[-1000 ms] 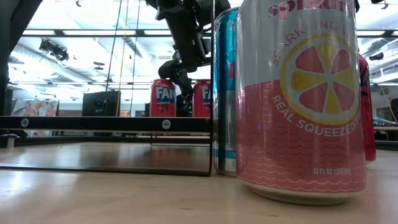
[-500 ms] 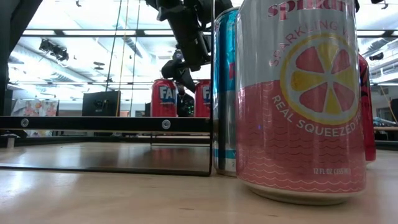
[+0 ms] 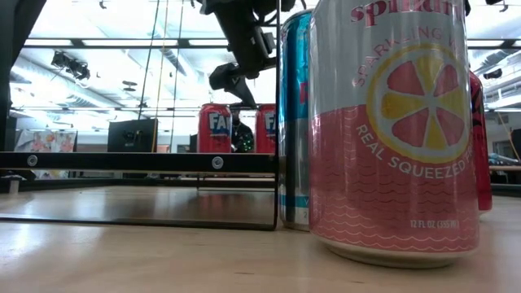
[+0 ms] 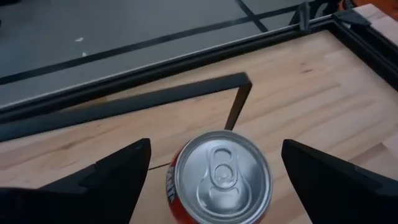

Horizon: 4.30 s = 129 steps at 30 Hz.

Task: Place canned beverage on shelf
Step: Put the light green soda can on the shelf

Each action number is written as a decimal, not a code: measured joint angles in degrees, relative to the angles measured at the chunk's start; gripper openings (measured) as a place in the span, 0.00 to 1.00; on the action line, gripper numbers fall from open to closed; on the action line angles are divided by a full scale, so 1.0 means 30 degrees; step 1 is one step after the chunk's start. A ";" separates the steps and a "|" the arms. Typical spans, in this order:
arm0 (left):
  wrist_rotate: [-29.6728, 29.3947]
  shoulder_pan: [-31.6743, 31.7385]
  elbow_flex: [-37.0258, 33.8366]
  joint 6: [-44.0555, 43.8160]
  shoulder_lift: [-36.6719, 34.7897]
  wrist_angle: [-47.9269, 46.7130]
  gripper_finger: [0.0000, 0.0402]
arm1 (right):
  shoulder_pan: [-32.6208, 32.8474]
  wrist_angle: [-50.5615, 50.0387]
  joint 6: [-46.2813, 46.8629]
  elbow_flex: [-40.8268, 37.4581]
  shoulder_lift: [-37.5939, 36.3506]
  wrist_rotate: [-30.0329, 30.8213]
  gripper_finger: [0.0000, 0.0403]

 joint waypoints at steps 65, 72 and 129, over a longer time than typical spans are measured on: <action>0.8677 -0.7533 0.8068 0.6164 0.3924 -0.5111 0.87 | -0.0051 0.0661 -0.0875 0.0007 0.0172 0.1817 0.83; 0.8713 -0.7533 1.0586 0.6302 0.4867 -0.7770 0.87 | -0.0314 0.1340 -0.1579 0.0007 0.0266 0.2186 0.83; 1.1671 -0.6252 1.0360 1.0681 0.6950 -0.8472 0.87 | -0.0794 0.1822 -0.2149 0.0007 0.0740 0.1974 0.83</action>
